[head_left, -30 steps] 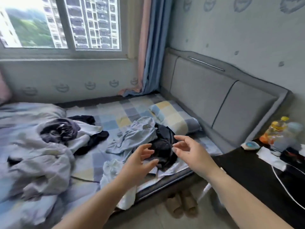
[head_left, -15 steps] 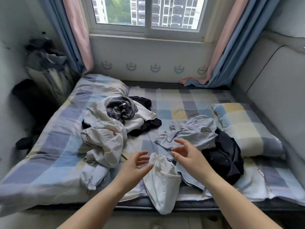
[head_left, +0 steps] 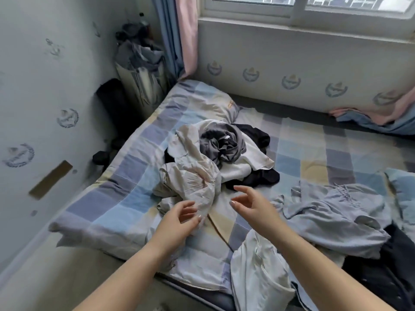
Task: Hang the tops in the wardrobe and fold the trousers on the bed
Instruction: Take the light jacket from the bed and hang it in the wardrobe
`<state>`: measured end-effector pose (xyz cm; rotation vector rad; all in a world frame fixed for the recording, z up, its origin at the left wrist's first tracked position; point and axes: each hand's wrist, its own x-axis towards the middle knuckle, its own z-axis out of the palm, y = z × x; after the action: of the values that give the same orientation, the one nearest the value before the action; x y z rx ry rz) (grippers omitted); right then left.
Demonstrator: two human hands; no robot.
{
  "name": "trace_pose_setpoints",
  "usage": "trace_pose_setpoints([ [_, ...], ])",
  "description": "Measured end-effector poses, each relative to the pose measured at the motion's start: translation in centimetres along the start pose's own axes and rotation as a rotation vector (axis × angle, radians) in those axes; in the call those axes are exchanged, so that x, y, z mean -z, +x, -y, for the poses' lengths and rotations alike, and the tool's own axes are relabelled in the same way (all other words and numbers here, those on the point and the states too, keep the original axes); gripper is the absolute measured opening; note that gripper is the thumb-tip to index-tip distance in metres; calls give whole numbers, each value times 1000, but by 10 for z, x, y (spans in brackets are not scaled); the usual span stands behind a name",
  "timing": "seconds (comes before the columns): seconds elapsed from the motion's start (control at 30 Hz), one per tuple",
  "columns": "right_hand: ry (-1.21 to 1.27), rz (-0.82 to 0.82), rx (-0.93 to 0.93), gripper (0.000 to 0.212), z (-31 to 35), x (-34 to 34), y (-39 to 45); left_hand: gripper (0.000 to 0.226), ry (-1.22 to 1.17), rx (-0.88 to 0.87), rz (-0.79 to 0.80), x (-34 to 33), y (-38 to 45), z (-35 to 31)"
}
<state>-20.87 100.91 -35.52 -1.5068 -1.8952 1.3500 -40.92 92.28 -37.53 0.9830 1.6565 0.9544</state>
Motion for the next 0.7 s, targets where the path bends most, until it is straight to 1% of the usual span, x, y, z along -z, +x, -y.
trace_pose_setpoints([
  [0.17, 32, 14, -53, 42, 15, -26, 69, 35, -16, 42, 5, 44, 61, 11],
  [0.33, 41, -77, -153, 41, 23, -69, 150, 31, -19, 90, 38, 96, 158, 28],
  [0.53, -20, -125, -237, 41, 6, -122, 239, 24, -8, 139, 29, 139, 273, 68],
  [0.7, -71, -148, -262, 44, -22, -155, 306, 26, 26, 138, -9, 151, 347, 114],
])
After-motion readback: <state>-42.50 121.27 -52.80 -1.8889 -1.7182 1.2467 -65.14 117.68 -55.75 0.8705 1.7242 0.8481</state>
